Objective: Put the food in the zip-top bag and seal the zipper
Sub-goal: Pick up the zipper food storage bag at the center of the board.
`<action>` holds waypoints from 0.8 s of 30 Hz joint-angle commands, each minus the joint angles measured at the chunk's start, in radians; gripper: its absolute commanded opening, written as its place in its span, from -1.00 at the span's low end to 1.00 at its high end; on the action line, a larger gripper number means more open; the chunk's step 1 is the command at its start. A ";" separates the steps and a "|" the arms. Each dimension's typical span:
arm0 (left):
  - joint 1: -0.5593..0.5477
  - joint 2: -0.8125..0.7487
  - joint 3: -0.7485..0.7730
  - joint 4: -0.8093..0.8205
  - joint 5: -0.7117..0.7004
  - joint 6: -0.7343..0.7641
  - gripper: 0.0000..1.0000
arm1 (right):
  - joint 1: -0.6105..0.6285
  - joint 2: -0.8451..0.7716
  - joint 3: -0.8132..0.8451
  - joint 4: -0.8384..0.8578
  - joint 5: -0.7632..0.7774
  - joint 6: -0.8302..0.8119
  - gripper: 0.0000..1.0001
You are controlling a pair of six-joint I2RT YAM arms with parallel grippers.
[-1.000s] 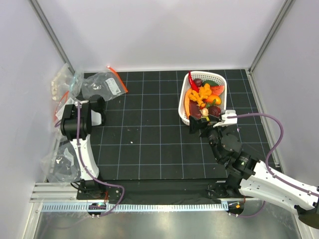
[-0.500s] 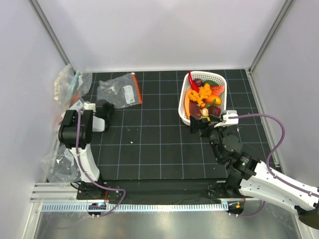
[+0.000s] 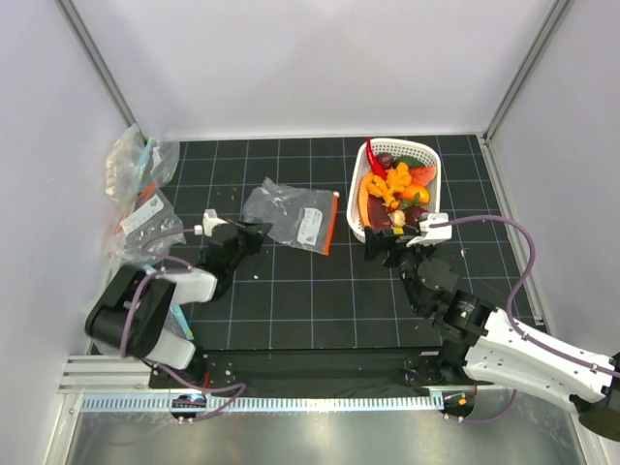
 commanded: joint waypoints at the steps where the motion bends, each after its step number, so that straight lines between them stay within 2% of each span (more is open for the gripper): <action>1: -0.095 -0.152 -0.057 -0.037 -0.022 0.051 -0.99 | 0.002 0.028 0.029 0.027 0.035 0.014 0.99; 2: -0.104 -0.219 -0.063 -0.054 -0.021 0.067 -1.00 | 0.002 0.037 0.032 0.023 0.031 0.017 0.99; 4: -0.109 -0.300 -0.059 -0.188 -0.010 0.122 -1.00 | 0.002 0.071 0.047 0.014 0.026 0.020 0.99; 7: -0.143 -0.480 -0.046 -0.386 -0.123 0.261 -1.00 | 0.002 0.115 0.079 -0.037 0.008 0.041 0.99; 8: -0.155 -0.518 -0.052 -0.414 -0.237 0.284 -1.00 | 0.002 0.128 0.087 -0.060 0.008 0.054 0.99; 11: -0.164 -0.641 -0.078 -0.526 -0.350 0.251 -0.99 | 0.002 0.186 0.121 -0.091 -0.050 0.080 0.99; 12: -0.170 -0.679 -0.063 -0.531 -0.354 0.290 -0.99 | 0.002 0.200 0.139 -0.097 -0.064 0.080 1.00; 15: -0.190 -0.693 -0.046 -0.552 -0.395 0.346 -1.00 | 0.002 0.261 0.167 -0.079 -0.089 0.049 0.99; 19: -0.190 -0.649 -0.039 -0.548 -0.389 0.329 -1.00 | 0.002 0.399 0.208 -0.043 -0.003 0.043 1.00; 24: -0.190 -0.597 -0.012 -0.572 -0.383 0.337 -0.99 | 0.002 0.537 0.300 -0.118 -0.034 0.081 0.99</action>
